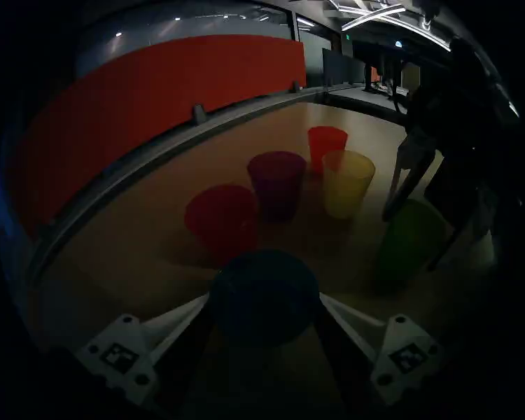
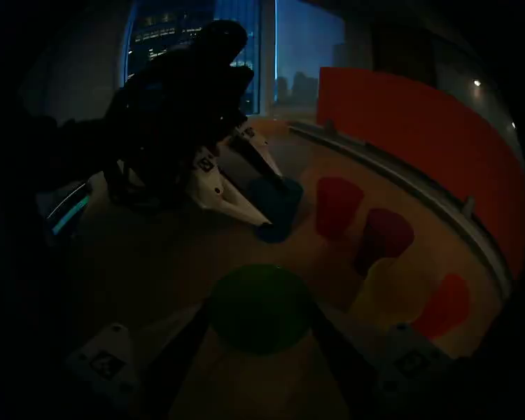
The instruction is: Pour water
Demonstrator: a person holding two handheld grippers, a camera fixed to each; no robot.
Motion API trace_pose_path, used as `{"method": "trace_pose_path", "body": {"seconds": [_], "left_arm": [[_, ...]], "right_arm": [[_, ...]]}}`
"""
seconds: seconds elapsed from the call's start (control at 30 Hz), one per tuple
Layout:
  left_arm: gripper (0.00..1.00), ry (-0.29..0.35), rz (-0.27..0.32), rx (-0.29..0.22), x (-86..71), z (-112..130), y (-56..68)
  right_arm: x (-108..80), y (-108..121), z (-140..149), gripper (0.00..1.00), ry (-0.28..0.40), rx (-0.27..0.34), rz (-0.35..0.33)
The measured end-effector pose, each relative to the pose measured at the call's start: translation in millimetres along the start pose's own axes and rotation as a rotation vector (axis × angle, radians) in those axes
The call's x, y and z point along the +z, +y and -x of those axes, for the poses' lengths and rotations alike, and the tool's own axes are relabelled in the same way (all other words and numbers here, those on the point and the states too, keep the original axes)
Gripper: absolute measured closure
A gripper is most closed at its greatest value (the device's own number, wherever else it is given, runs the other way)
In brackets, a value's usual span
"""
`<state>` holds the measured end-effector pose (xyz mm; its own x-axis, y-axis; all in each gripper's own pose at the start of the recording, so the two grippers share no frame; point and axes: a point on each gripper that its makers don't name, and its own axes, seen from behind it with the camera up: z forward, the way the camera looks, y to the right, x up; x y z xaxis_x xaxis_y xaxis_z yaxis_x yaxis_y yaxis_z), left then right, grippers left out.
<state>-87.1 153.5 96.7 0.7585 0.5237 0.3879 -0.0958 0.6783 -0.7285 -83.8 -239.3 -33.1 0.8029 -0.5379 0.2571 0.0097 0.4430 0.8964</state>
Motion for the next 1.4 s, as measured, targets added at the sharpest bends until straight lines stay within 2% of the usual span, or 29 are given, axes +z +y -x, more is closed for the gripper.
{"method": "trace_pose_path", "body": {"seconds": [0.27,0.67,0.77,1.03,1.4], "left_arm": [[0.13,-0.003,0.006,-0.012,-0.3,0,0.6],[0.13,0.002,-0.004,-0.004,-3.8,-2,-1.6],[0.13,0.012,-0.006,-0.008,-7.4,-5,-1.8],[0.13,0.053,-0.023,-0.008,-25.1,-21,0.7],[0.13,0.145,-0.055,-0.017,-62.4,-52,12.7]], "right_arm": [[1.9,-1,0,0.00,0.000,-0.001,0.001],[3.1,-3,2,0.00,0.006,-0.002,-0.005],[1.3,-2,-4,0.00,0.027,0.005,-0.003],[-14.6,2,-24,0.00,0.084,0.030,0.012],[-42.6,-2,-42,0.00,0.133,0.020,0.054]]}}
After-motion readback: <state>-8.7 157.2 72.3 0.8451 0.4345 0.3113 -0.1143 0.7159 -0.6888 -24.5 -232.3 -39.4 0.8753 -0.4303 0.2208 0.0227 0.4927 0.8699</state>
